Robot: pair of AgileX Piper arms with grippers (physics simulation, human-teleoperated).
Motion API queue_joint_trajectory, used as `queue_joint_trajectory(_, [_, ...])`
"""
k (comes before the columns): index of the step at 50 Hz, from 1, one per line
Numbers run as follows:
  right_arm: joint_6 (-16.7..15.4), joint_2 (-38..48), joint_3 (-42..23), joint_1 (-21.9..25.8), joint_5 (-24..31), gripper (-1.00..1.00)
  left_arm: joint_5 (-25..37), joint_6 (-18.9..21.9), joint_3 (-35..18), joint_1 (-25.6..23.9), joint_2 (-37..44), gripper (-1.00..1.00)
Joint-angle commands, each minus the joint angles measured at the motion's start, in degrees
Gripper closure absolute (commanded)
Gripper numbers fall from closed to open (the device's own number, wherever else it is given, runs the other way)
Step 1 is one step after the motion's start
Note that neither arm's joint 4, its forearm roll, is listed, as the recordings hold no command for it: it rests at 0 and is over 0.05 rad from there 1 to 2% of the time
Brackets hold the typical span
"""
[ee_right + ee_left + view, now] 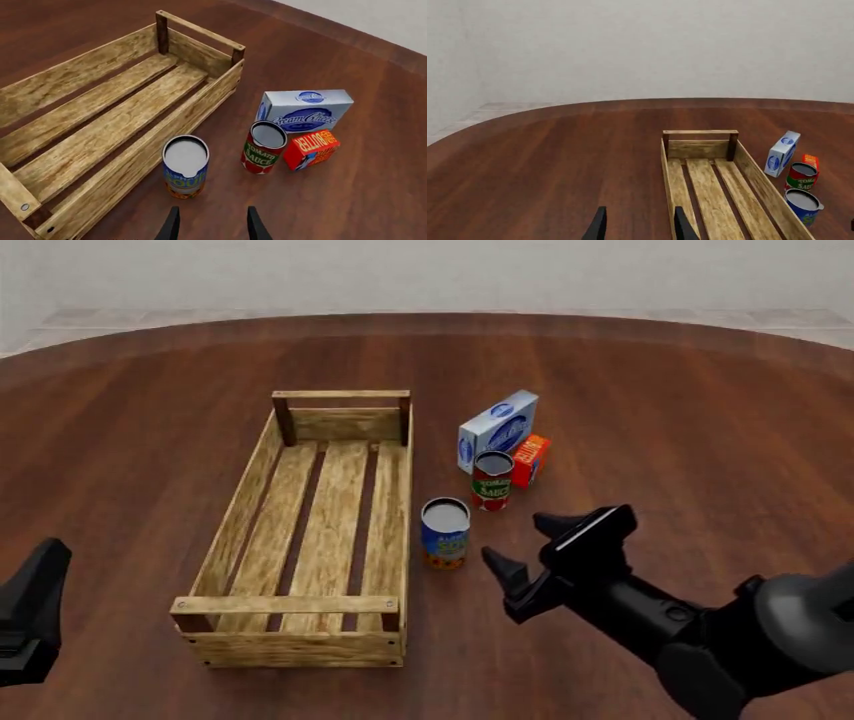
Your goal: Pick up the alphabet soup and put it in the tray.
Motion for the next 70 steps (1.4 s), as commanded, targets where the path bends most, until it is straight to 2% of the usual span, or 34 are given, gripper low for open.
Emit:
queue_joint_trajectory(1, [-0.1,2.1,-0.6,1.0,-0.7,-1.0,0.0,0.0,0.0,0.0,0.0,-1.0])
queue_joint_trajectory(70, [-2.6,9.5,-8.6,1.5,2.5,-1.0,0.0,0.0,0.0,0.0,0.0,-1.0])
